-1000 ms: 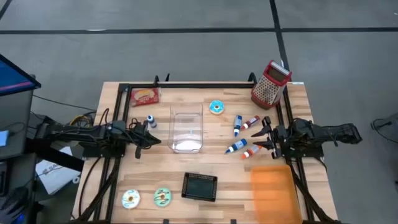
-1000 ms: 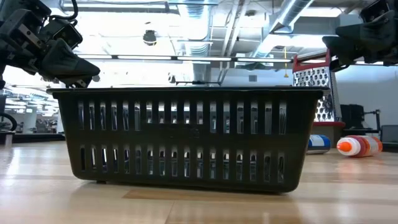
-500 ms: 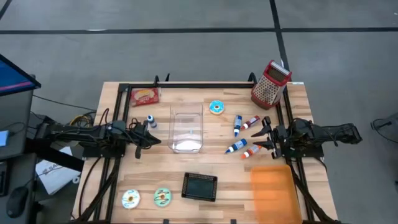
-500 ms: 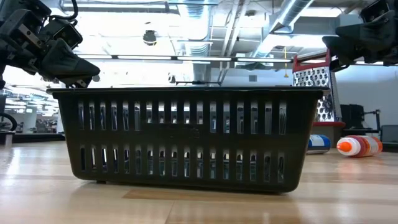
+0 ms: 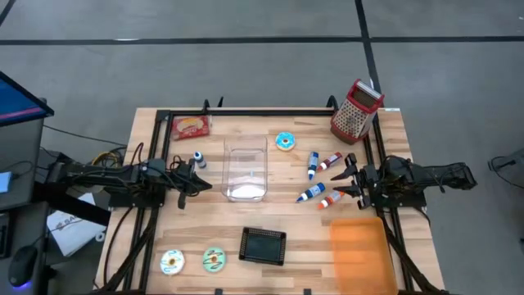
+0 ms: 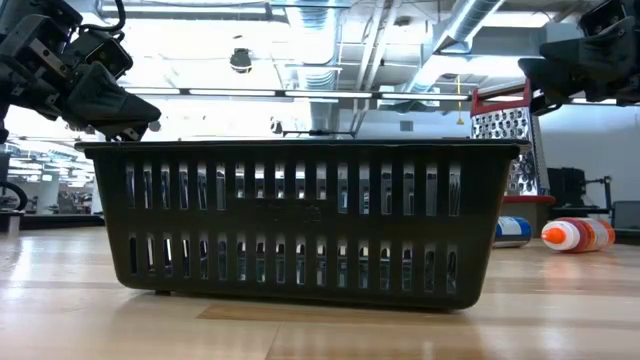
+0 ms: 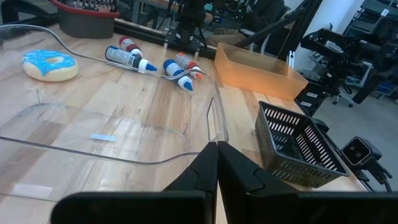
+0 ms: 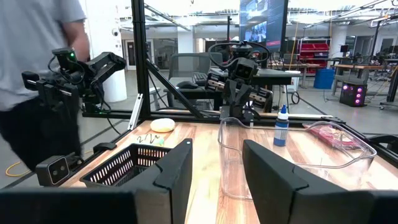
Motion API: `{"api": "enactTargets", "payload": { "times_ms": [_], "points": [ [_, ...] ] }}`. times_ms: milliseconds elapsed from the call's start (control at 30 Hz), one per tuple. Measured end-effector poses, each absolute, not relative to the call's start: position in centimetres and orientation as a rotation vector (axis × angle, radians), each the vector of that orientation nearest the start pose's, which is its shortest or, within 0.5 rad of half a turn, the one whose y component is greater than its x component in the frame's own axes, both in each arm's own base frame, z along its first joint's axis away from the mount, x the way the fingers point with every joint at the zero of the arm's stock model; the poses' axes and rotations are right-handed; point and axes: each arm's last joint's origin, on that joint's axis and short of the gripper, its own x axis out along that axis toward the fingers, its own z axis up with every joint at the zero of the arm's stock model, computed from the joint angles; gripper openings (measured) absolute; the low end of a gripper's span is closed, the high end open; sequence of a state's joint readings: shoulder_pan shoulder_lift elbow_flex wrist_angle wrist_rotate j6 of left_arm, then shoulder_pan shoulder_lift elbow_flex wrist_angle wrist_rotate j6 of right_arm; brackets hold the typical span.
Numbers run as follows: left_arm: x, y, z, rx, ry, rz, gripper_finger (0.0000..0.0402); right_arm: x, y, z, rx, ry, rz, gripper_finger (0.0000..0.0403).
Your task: Pick & Place Food Item
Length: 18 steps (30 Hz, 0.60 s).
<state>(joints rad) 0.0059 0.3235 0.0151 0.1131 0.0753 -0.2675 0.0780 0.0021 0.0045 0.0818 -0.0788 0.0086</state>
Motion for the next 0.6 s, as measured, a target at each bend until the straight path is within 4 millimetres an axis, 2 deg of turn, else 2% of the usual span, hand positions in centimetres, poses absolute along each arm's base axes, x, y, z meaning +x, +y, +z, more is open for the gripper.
{"api": "enactTargets", "payload": {
  "times_ms": [233, 333, 400, 533, 600],
  "points": [
    [11.6, -0.1, 15.2, -0.274, 0.202, -0.043, 0.0002, 9.7, 1.0, 17.3, 0.009, -0.084, 0.157, 0.0135],
    [11.7, -0.1, 15.8, -0.278, 0.139, -0.050, 0.0002, 9.7, 1.0, 17.3, 0.009, -0.084, 0.157, 0.0134],
    [11.8, -0.2, 16.2, -0.384, 0.093, -0.057, 0.0002, 9.7, 1.0, 17.3, 0.009, -0.084, 0.157, 0.0135],
    [11.8, -0.1, 17.1, -0.753, 0.006, -0.048, 0.0002, 9.7, 1.0, 17.3, 0.009, -0.084, 0.157, 0.0134],
    [11.8, -0.1, 17.4, -0.856, -0.023, -0.056, 0.0002, 9.7, 1.0, 17.3, 0.009, -0.084, 0.157, 0.0134]
  ]
}}
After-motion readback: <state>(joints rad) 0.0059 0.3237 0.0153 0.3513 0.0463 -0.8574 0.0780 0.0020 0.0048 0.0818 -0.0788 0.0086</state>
